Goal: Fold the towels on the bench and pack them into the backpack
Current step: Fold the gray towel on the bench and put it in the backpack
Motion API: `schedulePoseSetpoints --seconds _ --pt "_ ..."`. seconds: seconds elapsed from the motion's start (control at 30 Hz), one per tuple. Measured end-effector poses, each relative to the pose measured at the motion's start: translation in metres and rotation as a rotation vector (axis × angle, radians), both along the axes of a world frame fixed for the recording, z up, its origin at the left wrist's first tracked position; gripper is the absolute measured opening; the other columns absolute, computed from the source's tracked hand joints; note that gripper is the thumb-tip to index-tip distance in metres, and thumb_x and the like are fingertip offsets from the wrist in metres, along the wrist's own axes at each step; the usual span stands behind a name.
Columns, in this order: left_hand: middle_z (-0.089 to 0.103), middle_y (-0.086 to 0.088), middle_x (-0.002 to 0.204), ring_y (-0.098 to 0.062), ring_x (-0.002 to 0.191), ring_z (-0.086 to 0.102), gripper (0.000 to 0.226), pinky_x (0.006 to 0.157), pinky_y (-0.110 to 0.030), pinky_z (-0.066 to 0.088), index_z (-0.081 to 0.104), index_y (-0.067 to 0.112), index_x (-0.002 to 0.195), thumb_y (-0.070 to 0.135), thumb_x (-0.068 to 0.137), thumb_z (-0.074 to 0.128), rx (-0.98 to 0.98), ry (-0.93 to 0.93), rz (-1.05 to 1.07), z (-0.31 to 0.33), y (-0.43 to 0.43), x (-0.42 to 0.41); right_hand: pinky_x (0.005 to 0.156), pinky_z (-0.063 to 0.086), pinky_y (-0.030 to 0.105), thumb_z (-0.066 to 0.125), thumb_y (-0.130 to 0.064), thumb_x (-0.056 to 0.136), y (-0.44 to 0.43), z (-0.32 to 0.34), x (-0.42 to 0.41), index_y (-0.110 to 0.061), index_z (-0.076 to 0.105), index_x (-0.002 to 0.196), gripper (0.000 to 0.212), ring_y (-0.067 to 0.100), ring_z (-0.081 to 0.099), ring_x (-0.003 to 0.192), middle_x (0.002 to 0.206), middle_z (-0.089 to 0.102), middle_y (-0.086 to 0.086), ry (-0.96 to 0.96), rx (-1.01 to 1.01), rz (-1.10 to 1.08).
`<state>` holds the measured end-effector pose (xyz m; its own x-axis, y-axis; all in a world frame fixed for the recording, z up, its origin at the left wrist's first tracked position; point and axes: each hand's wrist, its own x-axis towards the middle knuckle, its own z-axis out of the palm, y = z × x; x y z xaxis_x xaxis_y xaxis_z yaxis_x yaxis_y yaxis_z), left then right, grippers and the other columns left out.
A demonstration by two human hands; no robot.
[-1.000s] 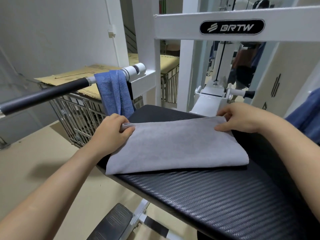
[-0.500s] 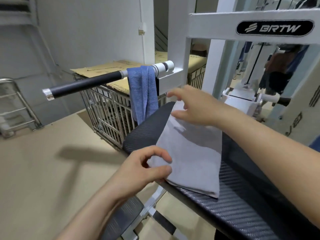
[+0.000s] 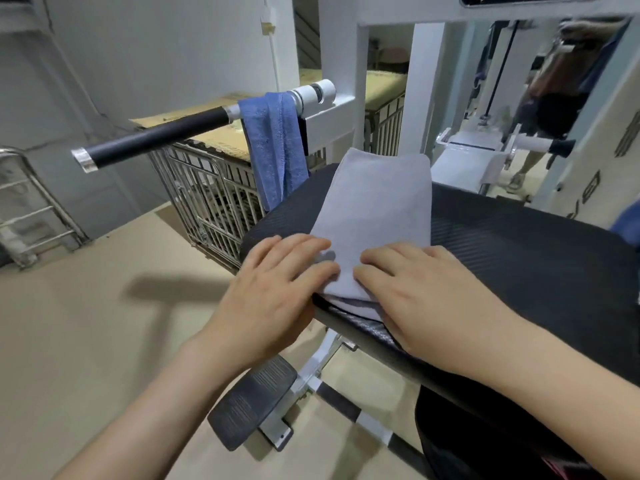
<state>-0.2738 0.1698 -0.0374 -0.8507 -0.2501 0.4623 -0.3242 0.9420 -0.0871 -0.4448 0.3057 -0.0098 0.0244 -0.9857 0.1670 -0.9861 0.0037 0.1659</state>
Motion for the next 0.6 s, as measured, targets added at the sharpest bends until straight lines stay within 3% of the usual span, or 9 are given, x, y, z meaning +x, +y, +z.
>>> schedulePoseSetpoints --seconds 0.1,0.23,0.3,0.37,0.5,0.57,0.6 --pt "0.061 -0.005 0.131 -0.022 0.121 0.058 0.049 0.105 -0.041 0.040 0.063 0.012 0.123 0.014 0.080 0.040 -0.009 -0.115 -0.097 0.001 0.004 -0.008 0.060 0.043 0.036 0.071 -0.018 0.066 0.009 -0.002 0.004 -0.020 0.059 0.103 0.038 0.026 0.058 0.094 0.111 0.059 0.003 0.005 -0.094 -0.059" --pt "0.064 -0.009 0.127 -0.026 0.113 0.063 0.045 0.093 -0.040 0.053 0.064 0.006 0.121 0.009 0.082 0.040 0.101 -0.113 -0.128 -0.001 -0.002 -0.008 0.042 0.039 0.032 0.067 -0.003 0.068 0.016 -0.011 0.008 -0.017 0.054 0.095 0.033 0.025 0.050 0.079 0.098 0.053 0.004 -0.095 -0.223 -0.095" --pt "0.066 -0.008 0.125 -0.025 0.111 0.065 0.045 0.088 -0.038 0.056 0.066 0.007 0.119 0.011 0.082 0.040 0.146 -0.101 -0.136 -0.001 0.000 -0.006 0.041 0.043 0.036 0.061 0.004 0.065 0.020 -0.019 0.011 -0.015 0.053 0.091 0.033 0.025 0.046 0.076 0.094 0.051 0.005 -0.151 -0.272 -0.119" --pt "0.068 -0.007 0.121 -0.023 0.108 0.067 0.043 0.084 -0.037 0.058 0.067 0.009 0.116 0.011 0.081 0.042 0.147 -0.091 -0.157 -0.001 0.004 -0.005 0.050 0.047 0.038 0.058 0.006 0.063 0.026 -0.024 0.013 -0.013 0.056 0.087 0.031 0.026 0.048 0.074 0.090 0.055 0.005 -0.190 -0.322 -0.118" --pt "0.074 -0.001 0.100 -0.023 0.084 0.072 0.035 0.064 -0.032 0.059 0.072 0.014 0.100 0.013 0.077 0.046 0.134 -0.056 -0.223 0.005 0.016 0.008 0.064 0.043 0.032 0.043 -0.016 0.069 0.050 -0.014 0.031 -0.012 0.061 0.081 0.022 0.022 0.051 0.069 0.076 0.058 0.001 -0.324 -0.333 -0.123" --pt "0.072 0.002 0.079 -0.025 0.066 0.067 0.033 0.053 -0.030 0.051 0.071 0.017 0.088 0.017 0.076 0.040 0.157 -0.026 -0.229 0.013 0.018 0.013 0.071 0.047 0.034 0.043 -0.034 0.076 0.061 -0.009 0.046 -0.016 0.062 0.099 0.035 0.020 0.054 0.079 0.087 0.062 -0.001 -0.337 -0.243 -0.149" --pt "0.067 0.003 0.070 -0.026 0.061 0.063 0.032 0.051 -0.030 0.047 0.069 0.018 0.083 0.019 0.075 0.037 0.193 -0.008 -0.218 0.016 0.018 0.016 0.074 0.048 0.036 0.049 -0.043 0.077 0.064 -0.009 0.053 -0.019 0.059 0.111 0.043 0.020 0.055 0.085 0.097 0.062 -0.002 -0.248 -0.190 -0.160"
